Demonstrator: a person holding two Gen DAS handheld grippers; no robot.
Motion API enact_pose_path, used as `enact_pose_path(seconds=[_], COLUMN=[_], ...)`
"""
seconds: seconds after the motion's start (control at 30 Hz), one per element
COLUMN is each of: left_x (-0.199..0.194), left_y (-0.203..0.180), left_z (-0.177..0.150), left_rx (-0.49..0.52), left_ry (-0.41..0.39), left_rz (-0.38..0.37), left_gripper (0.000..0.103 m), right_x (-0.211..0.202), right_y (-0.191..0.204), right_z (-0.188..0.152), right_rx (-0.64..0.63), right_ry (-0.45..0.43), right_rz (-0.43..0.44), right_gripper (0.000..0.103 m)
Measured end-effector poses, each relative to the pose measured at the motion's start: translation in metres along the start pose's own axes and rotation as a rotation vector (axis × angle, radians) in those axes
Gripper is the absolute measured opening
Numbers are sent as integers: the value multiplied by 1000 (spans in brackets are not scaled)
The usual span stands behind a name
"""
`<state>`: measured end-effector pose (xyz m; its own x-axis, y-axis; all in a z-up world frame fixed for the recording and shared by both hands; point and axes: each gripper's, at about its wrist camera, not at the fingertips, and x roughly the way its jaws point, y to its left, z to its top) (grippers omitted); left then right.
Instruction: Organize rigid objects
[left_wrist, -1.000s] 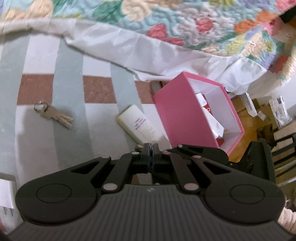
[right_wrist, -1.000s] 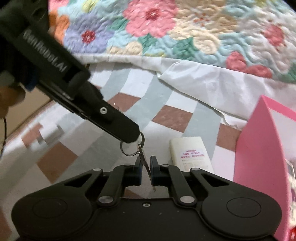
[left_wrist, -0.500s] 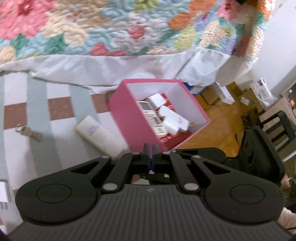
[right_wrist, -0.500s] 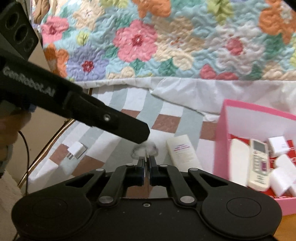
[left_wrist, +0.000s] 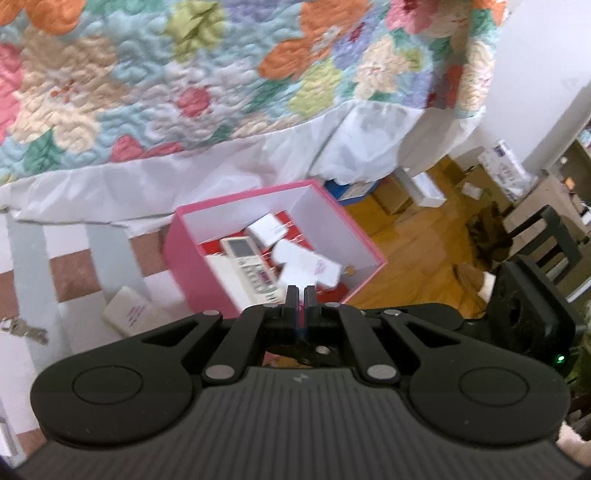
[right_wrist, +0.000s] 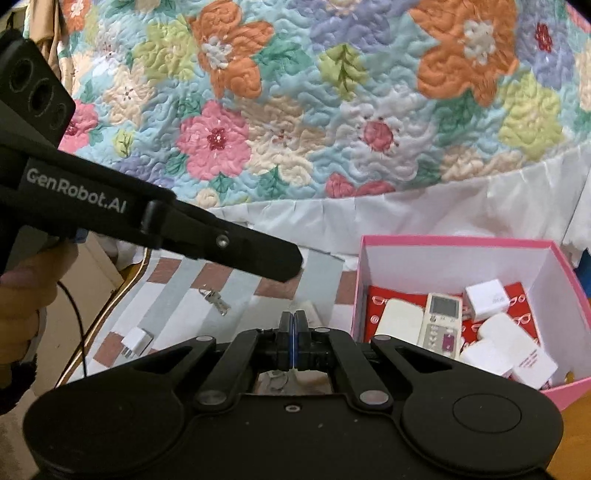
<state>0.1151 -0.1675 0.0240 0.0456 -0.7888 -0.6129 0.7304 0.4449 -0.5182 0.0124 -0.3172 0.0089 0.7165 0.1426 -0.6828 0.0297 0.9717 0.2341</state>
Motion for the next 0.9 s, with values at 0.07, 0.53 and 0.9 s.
enact_pose_path(seconds=[0.07,0.53,0.9], left_x=[3,38,63], left_y=[15,126,158], left_z=[-6,-74,-95], left_rx=[-23,-234,-306], left_ry=[25,162,184], left_rz=[46,211,216], left_gripper=[1,4,4], right_x=[9,120,156], right_y=[4,33,47], right_z=[-8,-62,-69], right_rx=[-10,-131,-201], right_ry=[53,253,213], right_rz=[33,-2,-105], right_gripper=[10,35,15])
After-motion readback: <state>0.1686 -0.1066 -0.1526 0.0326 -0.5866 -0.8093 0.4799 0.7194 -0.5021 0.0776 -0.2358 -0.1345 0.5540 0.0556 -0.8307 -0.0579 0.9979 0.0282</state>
